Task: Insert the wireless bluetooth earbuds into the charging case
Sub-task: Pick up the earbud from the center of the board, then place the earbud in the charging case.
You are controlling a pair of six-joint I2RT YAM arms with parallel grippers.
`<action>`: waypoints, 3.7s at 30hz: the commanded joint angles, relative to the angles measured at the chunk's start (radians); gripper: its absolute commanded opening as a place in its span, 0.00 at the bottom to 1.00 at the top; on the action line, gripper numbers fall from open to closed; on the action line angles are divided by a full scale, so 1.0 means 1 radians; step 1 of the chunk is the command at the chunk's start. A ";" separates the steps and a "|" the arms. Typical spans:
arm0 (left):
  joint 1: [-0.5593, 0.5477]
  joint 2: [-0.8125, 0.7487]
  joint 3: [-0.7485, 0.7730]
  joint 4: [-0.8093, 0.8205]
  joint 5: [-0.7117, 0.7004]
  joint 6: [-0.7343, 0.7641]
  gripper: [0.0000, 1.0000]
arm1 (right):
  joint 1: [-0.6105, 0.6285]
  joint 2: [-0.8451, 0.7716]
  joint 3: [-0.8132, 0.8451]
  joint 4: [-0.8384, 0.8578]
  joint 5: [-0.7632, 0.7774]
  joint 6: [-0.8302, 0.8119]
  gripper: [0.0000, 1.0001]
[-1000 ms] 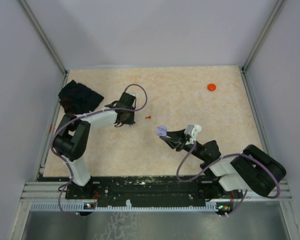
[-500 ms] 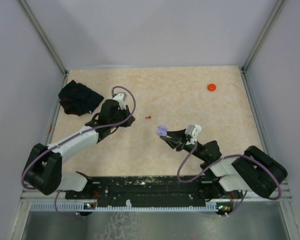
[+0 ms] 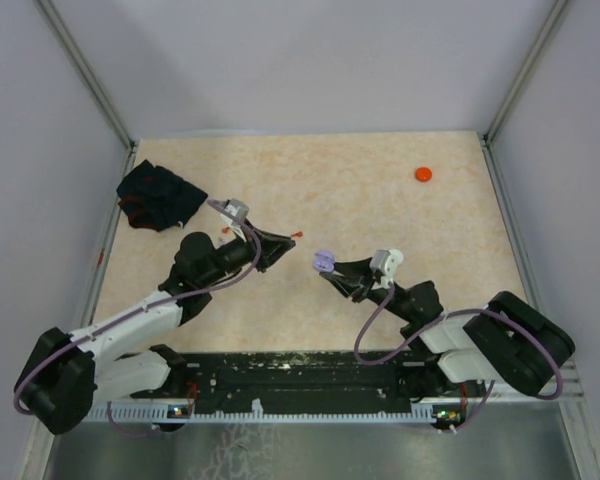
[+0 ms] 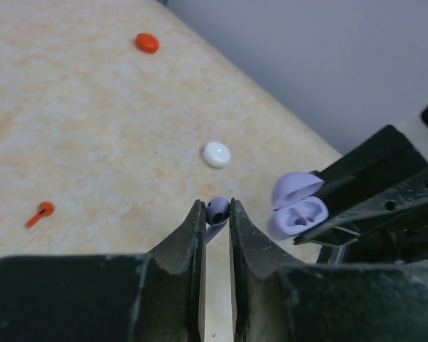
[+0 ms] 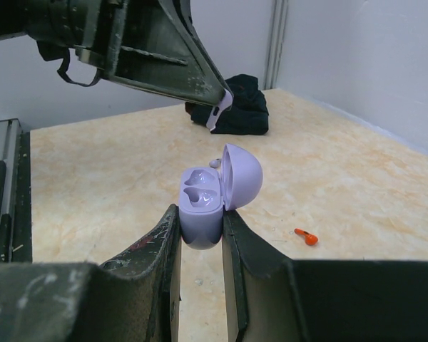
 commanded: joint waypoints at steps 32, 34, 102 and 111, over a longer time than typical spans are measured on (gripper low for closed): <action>-0.288 0.211 -0.136 0.747 -0.158 -0.084 0.07 | 0.002 -0.062 -0.029 0.175 0.043 0.035 0.00; -0.292 0.223 -0.133 0.749 -0.159 -0.090 0.07 | 0.002 -0.062 -0.029 0.175 0.041 0.037 0.00; -0.339 0.294 -0.122 0.742 -0.194 -0.156 0.15 | 0.003 -0.084 -0.033 0.175 0.036 0.045 0.00; -0.361 0.305 -0.122 0.755 -0.221 -0.162 0.14 | 0.002 -0.088 -0.035 0.175 0.045 0.047 0.00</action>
